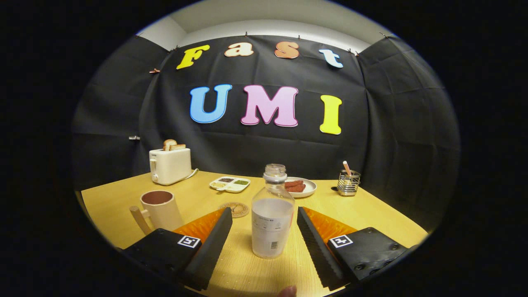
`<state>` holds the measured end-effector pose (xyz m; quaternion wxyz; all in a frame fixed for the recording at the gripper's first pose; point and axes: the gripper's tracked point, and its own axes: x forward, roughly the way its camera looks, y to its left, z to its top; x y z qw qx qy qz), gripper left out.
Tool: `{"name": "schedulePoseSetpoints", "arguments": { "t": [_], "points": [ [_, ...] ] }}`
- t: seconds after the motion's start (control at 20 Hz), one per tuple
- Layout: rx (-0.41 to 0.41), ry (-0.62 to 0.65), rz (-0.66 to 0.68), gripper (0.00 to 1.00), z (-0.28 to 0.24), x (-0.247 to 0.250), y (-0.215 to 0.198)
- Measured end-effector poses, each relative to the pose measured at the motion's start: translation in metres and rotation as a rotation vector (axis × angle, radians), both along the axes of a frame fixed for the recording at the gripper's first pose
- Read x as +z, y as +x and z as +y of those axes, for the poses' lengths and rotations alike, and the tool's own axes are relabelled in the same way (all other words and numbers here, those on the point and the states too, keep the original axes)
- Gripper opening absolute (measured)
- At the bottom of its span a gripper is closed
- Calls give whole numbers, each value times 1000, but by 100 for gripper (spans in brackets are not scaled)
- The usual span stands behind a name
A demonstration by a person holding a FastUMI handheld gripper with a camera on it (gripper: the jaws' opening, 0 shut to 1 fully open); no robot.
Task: Take the bottle from table, then pour the juice into the cup, finally place the bottle on the coaster
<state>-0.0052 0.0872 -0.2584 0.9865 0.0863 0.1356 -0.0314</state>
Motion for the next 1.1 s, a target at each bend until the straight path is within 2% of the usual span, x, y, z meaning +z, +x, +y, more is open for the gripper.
{"name": "schedulePoseSetpoints", "arguments": {
  "t": [0.2,0.55,0.6,0.65,0.7,0.8,1.0,1.1],
  "points": [
    [-24,-7,28,97,-5,-26,15],
    [-60,-27,32,97,-4,-42,41],
    [-72,-41,36,95,-6,-44,44],
    [-75,-54,44,86,-7,-41,46],
    [-69,-75,49,78,-4,-37,42],
    [-50,-147,44,74,-1,-20,48],
    [28,-323,28,73,10,27,64],
    [95,-431,50,73,21,40,71]
  ]
}}
